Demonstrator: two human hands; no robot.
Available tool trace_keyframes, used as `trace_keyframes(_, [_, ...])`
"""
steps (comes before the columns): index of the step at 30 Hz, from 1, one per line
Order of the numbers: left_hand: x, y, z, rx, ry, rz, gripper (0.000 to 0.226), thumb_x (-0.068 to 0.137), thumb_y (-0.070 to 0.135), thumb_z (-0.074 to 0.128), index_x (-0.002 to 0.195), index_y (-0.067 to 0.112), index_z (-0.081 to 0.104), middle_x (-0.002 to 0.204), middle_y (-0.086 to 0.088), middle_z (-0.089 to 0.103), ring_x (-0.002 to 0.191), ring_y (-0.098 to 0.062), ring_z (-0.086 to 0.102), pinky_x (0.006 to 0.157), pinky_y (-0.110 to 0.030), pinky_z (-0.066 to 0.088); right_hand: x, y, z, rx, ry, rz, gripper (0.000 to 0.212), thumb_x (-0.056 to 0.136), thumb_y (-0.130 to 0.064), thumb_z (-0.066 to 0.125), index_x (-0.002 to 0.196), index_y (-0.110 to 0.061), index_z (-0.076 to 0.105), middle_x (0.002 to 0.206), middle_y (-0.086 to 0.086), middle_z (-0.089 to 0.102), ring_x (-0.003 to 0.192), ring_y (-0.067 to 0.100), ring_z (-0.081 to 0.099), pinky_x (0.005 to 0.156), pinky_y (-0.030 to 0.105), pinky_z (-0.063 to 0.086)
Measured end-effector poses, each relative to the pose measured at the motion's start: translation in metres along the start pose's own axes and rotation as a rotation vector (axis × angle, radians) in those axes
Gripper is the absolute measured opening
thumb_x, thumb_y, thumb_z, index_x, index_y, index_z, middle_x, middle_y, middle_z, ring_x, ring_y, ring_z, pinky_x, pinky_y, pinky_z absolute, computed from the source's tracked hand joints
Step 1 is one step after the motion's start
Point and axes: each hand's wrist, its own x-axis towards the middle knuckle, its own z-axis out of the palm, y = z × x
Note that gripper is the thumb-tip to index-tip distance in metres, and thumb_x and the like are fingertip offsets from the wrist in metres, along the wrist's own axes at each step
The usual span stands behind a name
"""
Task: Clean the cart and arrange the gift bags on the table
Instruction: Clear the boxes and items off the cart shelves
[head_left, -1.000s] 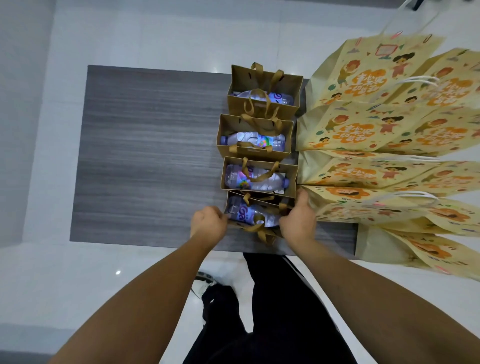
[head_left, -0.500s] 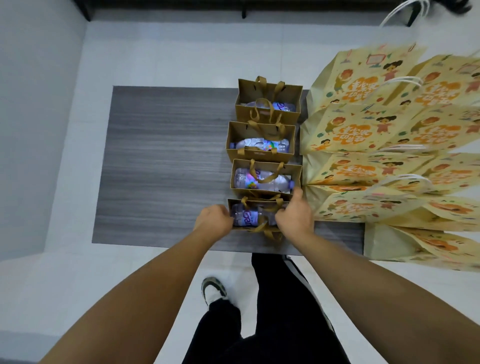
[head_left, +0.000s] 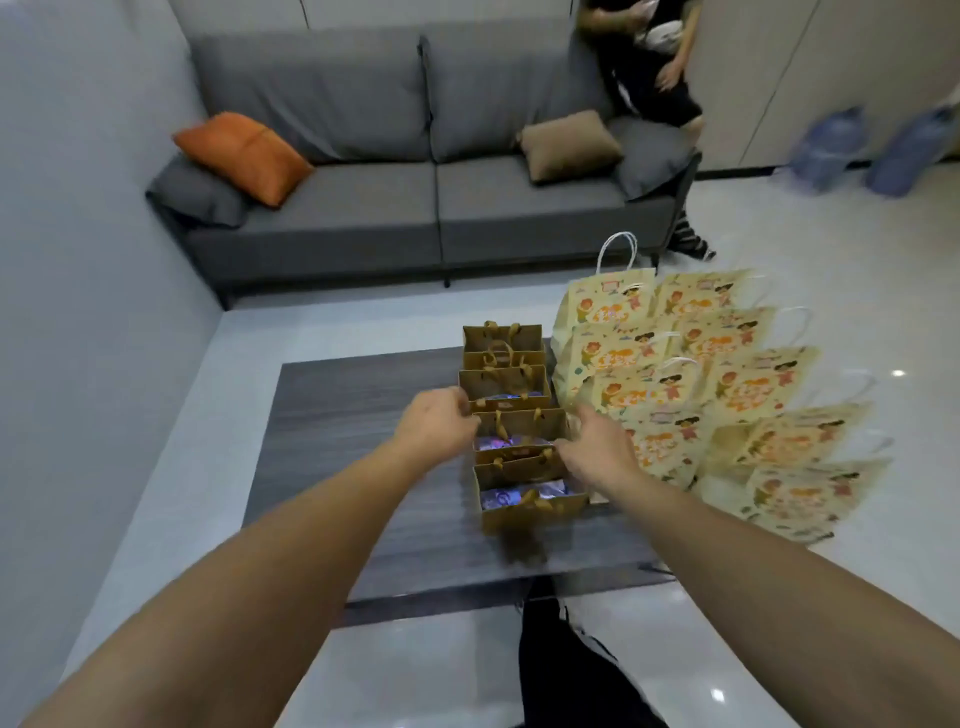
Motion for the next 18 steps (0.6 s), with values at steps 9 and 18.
trace_keyframes(9, [-0.069,0.09,0.005,0.093,0.026,0.281,0.034,0.097,0.031,0.062,0.13,0.024,0.058,0.122,0.0,0.06,0.106,-0.018,0.06,0.093,-0.04,0.056,-0.086,0.035,-0.06,0.094,0.184,0.009,0.061,0.09,-0.034,0.061,0.148,-0.023,0.045,0.124,0.007,0.065,0.109,0.03,0.062,0.091,0.039,0.051])
trace_keyframes(18, [-0.108,0.276,0.124,0.403,-0.167,0.556,0.047,0.1,0.041,0.054,0.142,0.02,0.051,0.142,-0.009,0.052,0.124,-0.028,0.054,0.095,-0.036,0.048,-0.173,0.223,-0.138,0.232,0.323,0.232,0.063,0.091,-0.034,0.062,0.149,-0.019,0.043,0.141,0.008,0.056,0.126,0.03,0.054,0.095,0.035,0.045])
